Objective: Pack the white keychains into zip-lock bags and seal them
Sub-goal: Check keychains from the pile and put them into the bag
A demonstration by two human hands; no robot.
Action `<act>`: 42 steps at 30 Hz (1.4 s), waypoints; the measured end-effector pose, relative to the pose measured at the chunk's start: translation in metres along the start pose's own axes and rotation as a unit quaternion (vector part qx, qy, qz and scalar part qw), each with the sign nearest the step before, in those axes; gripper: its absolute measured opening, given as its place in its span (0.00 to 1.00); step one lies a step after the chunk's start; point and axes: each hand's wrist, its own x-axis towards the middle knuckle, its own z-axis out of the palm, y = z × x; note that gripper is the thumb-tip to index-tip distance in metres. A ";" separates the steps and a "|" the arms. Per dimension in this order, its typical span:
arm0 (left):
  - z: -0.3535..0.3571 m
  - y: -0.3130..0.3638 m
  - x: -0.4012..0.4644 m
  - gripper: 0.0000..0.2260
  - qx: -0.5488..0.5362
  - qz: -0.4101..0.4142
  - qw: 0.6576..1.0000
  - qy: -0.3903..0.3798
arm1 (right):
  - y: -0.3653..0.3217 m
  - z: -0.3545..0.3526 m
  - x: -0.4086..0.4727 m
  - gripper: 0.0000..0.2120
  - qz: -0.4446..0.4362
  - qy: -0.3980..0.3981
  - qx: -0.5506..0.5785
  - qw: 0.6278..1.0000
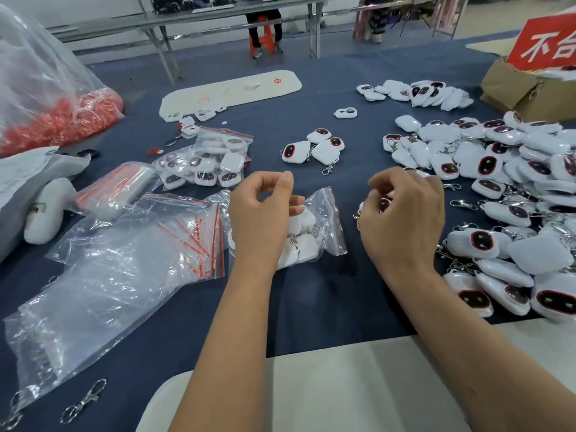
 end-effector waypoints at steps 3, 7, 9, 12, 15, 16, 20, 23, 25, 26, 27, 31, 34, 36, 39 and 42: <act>0.000 0.000 0.000 0.07 0.011 0.008 1.000 -0.002 | -0.002 0.000 -0.001 0.10 0.045 -0.112 -0.148 0.982; -0.001 0.001 -0.001 0.06 0.031 0.022 0.999 -0.013 | -0.002 0.003 -0.002 0.17 0.019 -0.156 -0.084 0.984; 0.000 0.001 -0.002 0.05 0.042 0.027 0.999 -0.016 | 0.000 0.005 0.000 0.20 0.039 -0.156 0.015 0.987; 0.000 0.002 -0.004 0.05 0.063 0.036 0.997 -0.029 | 0.001 0.006 0.000 0.13 0.074 -0.107 0.161 0.978; -0.001 0.003 -0.005 0.05 0.083 0.057 0.993 -0.057 | 0.000 0.007 0.003 0.15 0.113 -0.130 0.335 0.926; -0.001 0.004 -0.005 0.04 0.089 0.064 0.992 -0.067 | 0.000 0.008 0.004 0.13 0.110 -0.148 0.372 0.910; -0.001 0.004 -0.006 0.03 0.103 0.070 0.988 -0.088 | 0.002 0.014 0.004 0.16 0.106 -0.238 0.464 0.847; -0.002 0.003 -0.006 0.03 0.106 0.065 0.985 -0.122 | 0.004 0.015 0.004 0.13 0.092 -0.269 0.457 0.843; -0.002 0.003 -0.006 0.03 0.108 0.067 0.982 -0.137 | 0.005 0.015 0.004 0.10 0.075 -0.275 0.452 0.845; -0.002 0.003 -0.006 0.02 0.109 0.067 0.982 -0.139 | 0.005 0.015 0.003 0.10 0.072 -0.279 0.456 0.842; -0.003 0.003 -0.005 0.02 0.109 0.064 0.982 -0.141 | 0.004 0.014 0.003 0.10 0.070 -0.282 0.460 0.839; -0.005 0.003 -0.003 0.02 0.104 0.054 0.983 -0.141 | 0.003 0.013 0.003 0.09 0.077 -0.292 0.480 0.824; -0.004 0.004 -0.003 0.03 0.101 0.048 0.983 -0.143 | 0.004 0.013 0.004 0.12 0.102 -0.292 0.503 0.807; -0.004 0.003 -0.004 0.03 0.100 0.049 0.983 -0.148 | 0.004 0.013 0.005 0.12 0.104 -0.291 0.504 0.806; -0.004 0.002 -0.003 0.02 0.096 0.058 0.983 -0.147 | 0.003 0.013 0.004 0.11 0.090 -0.297 0.497 0.810; -0.004 0.002 -0.003 0.03 0.097 0.071 0.980 -0.155 | 0.003 0.012 0.004 0.12 0.100 -0.292 0.503 0.807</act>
